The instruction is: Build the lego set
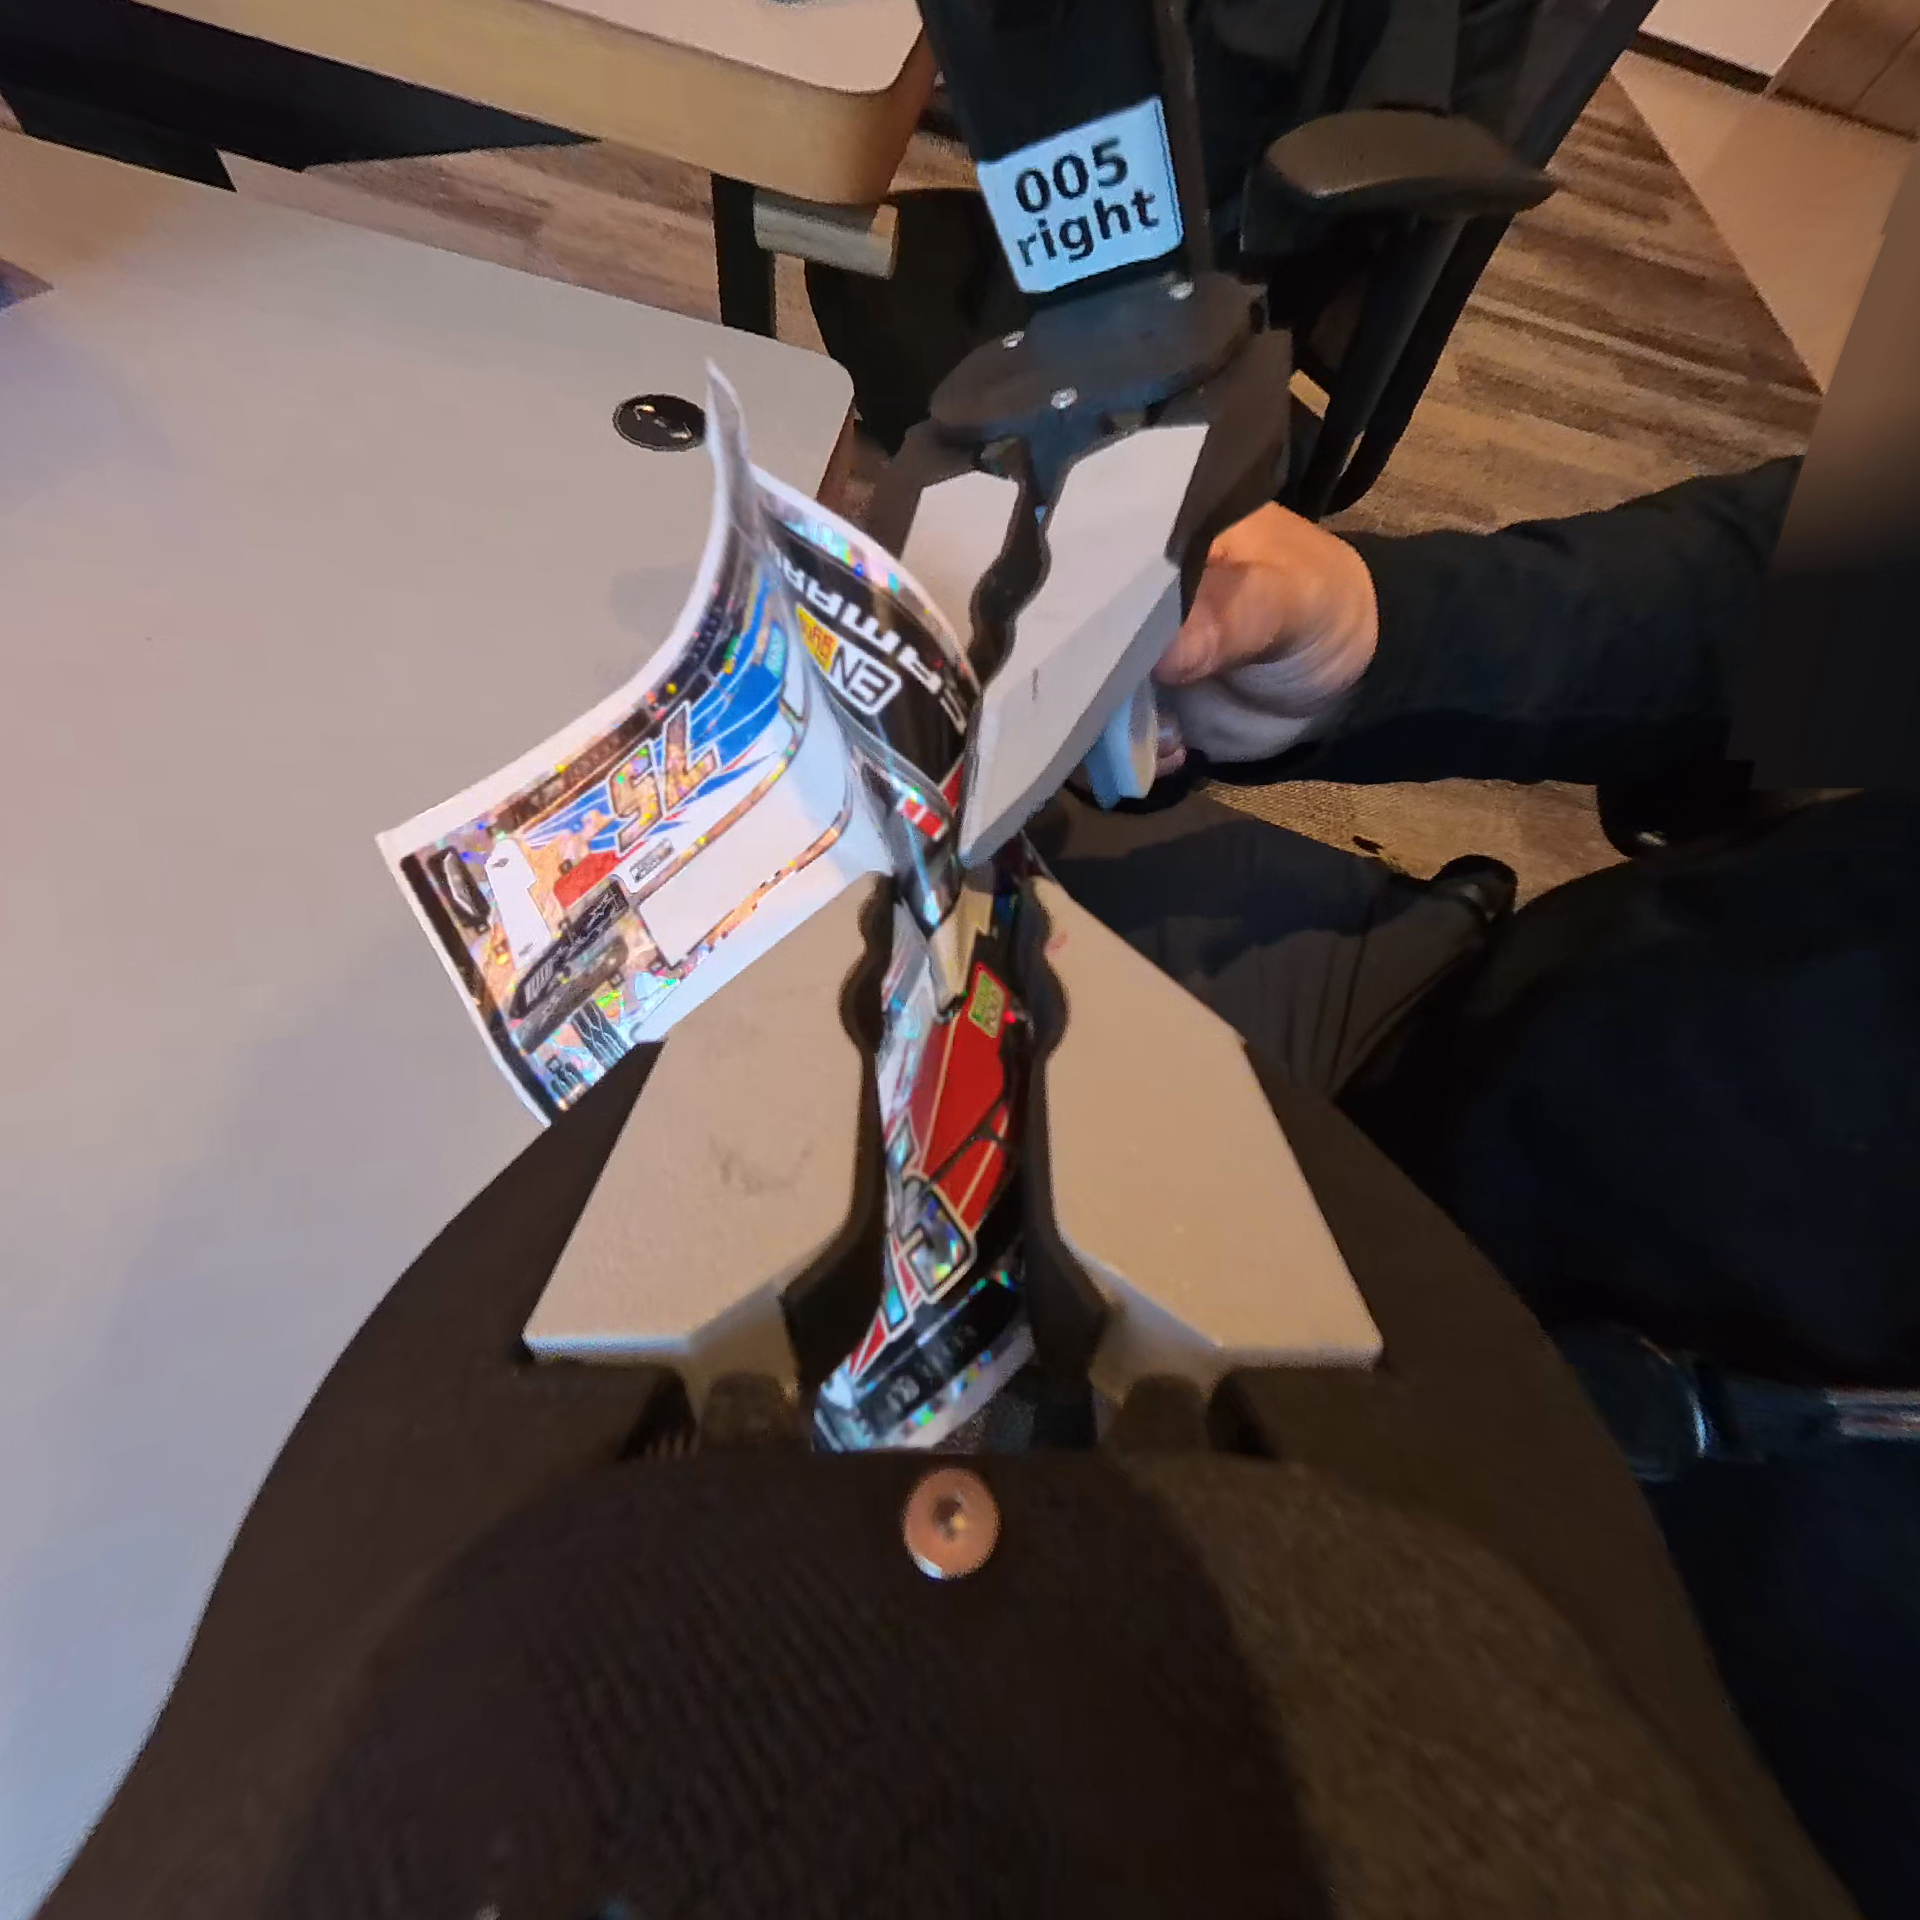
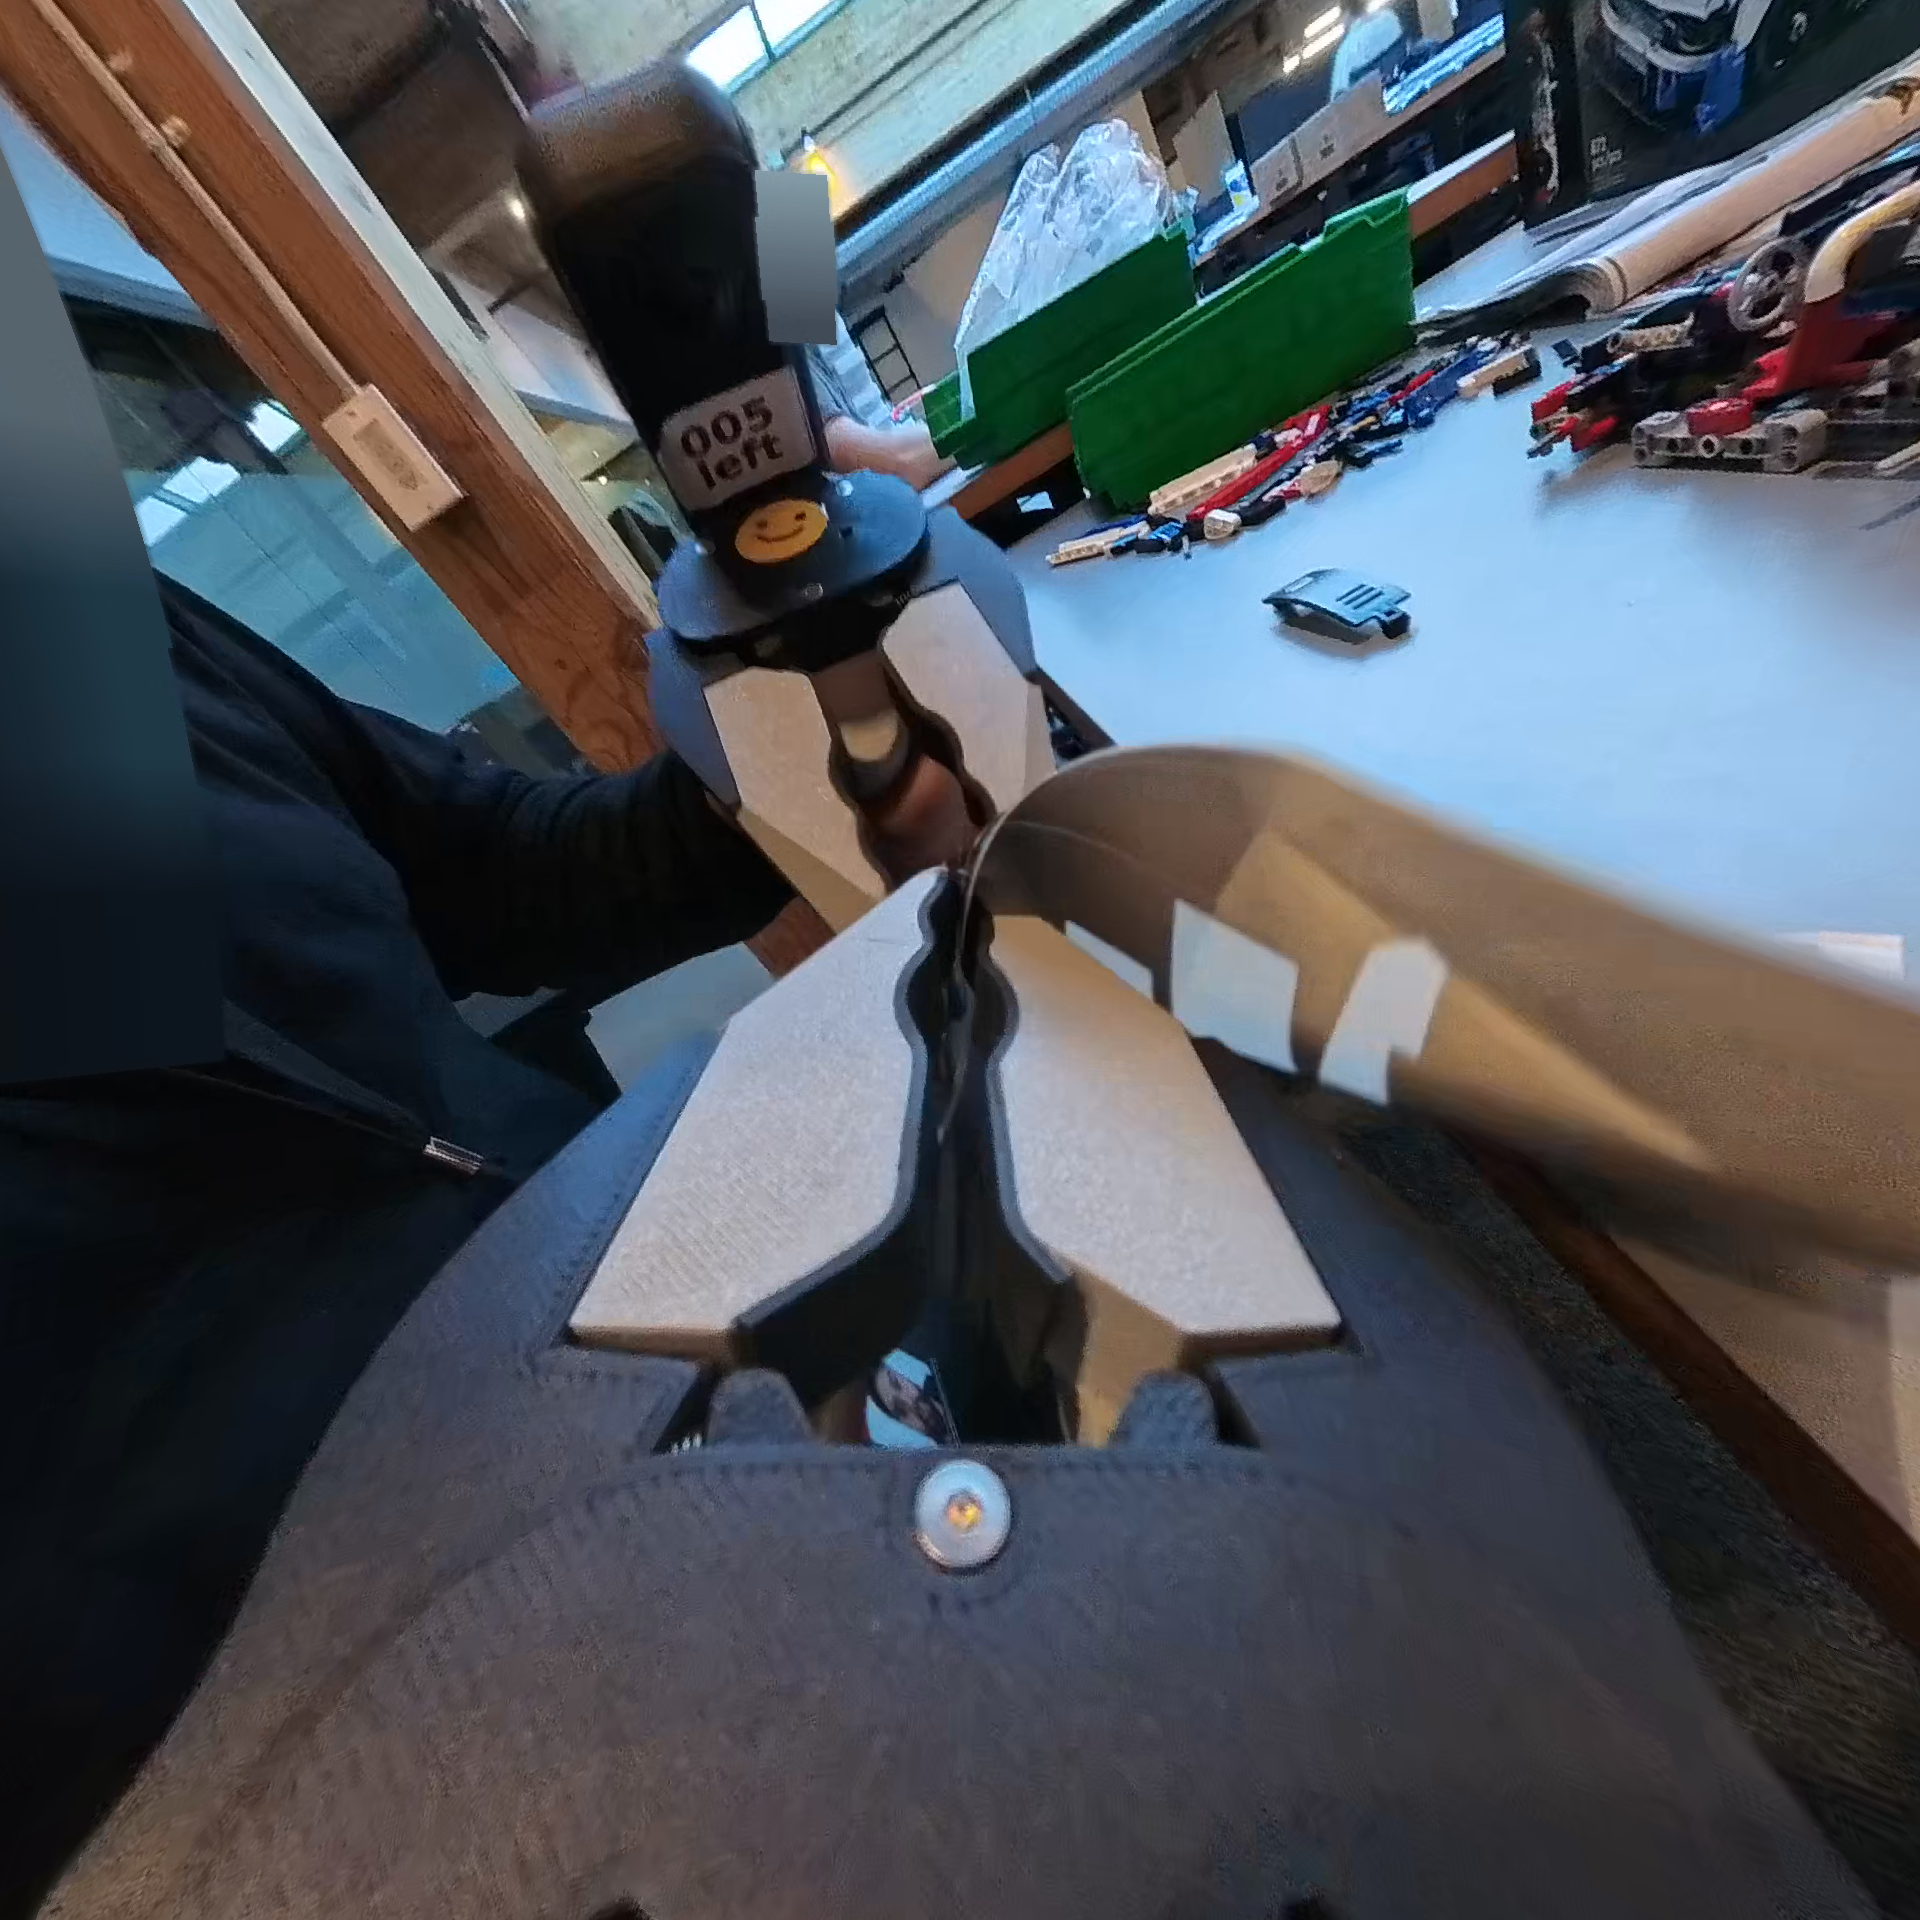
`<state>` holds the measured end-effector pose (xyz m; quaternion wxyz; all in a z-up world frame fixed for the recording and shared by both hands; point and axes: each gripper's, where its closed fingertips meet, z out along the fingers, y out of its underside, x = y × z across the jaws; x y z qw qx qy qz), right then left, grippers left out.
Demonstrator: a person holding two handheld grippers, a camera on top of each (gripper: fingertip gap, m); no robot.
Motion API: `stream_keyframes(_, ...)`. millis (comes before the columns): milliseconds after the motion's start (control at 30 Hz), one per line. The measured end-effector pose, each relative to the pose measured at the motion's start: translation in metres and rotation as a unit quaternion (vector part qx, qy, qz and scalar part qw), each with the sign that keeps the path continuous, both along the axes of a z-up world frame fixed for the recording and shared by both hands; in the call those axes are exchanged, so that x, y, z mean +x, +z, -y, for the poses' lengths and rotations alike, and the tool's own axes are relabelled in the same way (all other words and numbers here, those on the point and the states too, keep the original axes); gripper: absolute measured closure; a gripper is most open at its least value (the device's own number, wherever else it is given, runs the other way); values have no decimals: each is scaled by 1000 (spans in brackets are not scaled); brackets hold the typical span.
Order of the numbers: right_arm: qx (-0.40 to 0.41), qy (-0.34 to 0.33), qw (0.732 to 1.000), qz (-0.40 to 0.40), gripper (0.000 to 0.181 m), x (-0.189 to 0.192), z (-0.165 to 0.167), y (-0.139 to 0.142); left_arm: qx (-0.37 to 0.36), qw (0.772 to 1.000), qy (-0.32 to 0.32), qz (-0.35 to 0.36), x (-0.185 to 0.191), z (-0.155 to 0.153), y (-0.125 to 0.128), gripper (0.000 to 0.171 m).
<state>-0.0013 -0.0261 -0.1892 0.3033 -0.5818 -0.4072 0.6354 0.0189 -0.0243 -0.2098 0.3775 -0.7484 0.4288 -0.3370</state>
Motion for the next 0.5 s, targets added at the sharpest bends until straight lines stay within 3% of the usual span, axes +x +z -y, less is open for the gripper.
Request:
stream_keyframes(233,20,-12,1000,11,181,-1,-3,0,-8,1000,-11,10,-3,3,3,164)
stream_keyframes(500,39,-13,999,26,181,-1,-2,-4,-2,1000,-14,-2,-4,1,-1,163)
